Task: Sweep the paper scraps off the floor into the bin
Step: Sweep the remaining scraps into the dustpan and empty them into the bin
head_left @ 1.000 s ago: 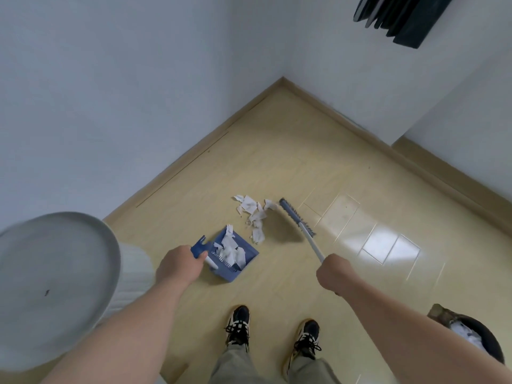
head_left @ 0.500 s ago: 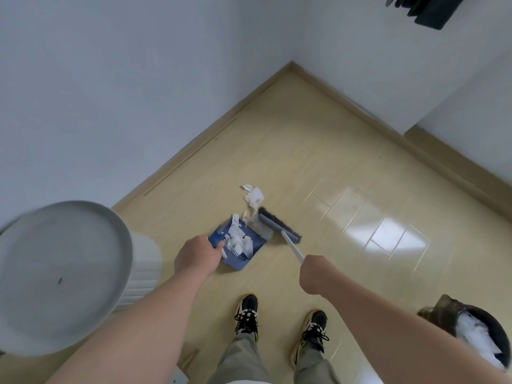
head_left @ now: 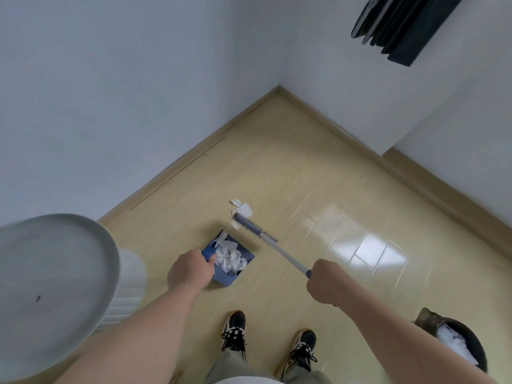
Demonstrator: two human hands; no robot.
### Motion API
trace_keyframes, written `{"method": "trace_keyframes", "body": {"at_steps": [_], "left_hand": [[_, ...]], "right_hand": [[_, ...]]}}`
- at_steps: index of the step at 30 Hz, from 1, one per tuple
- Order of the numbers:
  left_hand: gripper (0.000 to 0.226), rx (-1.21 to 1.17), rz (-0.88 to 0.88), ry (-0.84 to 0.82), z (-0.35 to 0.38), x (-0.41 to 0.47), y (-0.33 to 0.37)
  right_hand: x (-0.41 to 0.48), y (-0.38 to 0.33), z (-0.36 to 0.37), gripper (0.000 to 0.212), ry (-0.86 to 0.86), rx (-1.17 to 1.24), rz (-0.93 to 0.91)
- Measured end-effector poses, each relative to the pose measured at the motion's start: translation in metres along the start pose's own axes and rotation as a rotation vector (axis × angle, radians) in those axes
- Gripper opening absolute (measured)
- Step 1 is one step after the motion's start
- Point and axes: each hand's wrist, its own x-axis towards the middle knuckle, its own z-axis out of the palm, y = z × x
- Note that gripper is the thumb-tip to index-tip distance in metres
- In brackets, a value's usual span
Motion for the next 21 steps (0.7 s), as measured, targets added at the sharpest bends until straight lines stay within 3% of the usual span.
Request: {"method": "trace_keyframes", "body": {"at_steps": [8, 12, 17, 21], "left_hand": [[0.036, -0.120, -0.124, 0.035, 0.008, -0.012, -0.003], [0.034, -0.230, -0.222, 0.083, 0.017, -0.017, 0.000], [0.030, -0.170, -0.225, 0.096, 0.012, 0.005, 0.018], [0.026, -0.159, -0.199, 0.072, 0.001, 0.019, 0.028]], "right_hand": [[0.068, -0.058, -0.029, 0.028, 0.009, -0.016, 0.038], [0.104, -0.078, -0.029, 0.032, -0.030, -0.144, -0.025], [0.108, -0.073, -0.006, 0.034, -0.098, -0.428, -0.147], [0.091, -0.055, 0.015, 0.033, -0.117, -0.482, -0.181]]}}
